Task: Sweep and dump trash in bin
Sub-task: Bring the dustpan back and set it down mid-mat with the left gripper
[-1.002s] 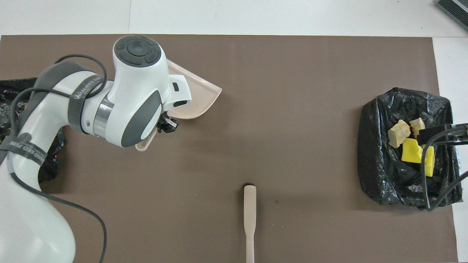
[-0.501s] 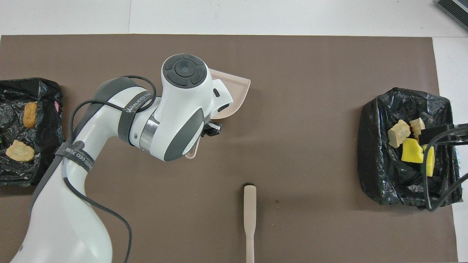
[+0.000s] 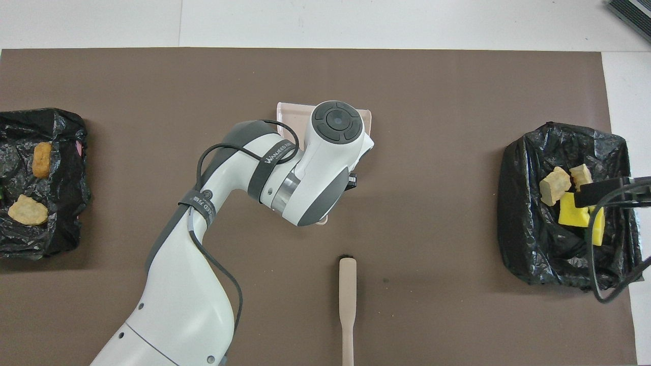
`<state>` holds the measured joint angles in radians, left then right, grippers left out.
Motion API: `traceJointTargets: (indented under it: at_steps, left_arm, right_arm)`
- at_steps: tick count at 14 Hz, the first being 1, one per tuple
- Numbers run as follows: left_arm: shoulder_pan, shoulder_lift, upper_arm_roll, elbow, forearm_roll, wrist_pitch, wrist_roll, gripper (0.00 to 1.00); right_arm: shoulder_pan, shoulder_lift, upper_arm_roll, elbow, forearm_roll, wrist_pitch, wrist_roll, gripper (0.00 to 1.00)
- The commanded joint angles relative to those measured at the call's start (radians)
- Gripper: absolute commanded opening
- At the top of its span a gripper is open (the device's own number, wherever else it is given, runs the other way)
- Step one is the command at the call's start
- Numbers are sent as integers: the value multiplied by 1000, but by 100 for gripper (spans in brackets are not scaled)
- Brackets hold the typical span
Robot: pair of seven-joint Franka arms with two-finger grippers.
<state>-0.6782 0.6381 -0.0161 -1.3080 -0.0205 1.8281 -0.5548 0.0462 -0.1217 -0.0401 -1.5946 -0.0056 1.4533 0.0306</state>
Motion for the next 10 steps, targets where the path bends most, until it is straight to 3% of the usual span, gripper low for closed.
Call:
traceJointTargets:
  at_steps: [1, 6, 7, 10]
  left_arm:
    - [2, 25, 19, 44, -27, 35, 4, 0]
    - [2, 15, 19, 16, -73, 86, 4, 0]
    - [3, 14, 19, 10, -82, 86, 4, 4]
    - [5, 12, 21, 9, -88, 82, 4, 51]
  right_arm:
    - [-8, -24, 2, -28, -8, -1, 0, 100]
    - [-12, -26, -20, -39, -11, -19, 12, 100]
    - [-20, -24, -21, -35, 1, -13, 9, 100]
    - [-16, -24, -11, -35, 10, -11, 6, 100]
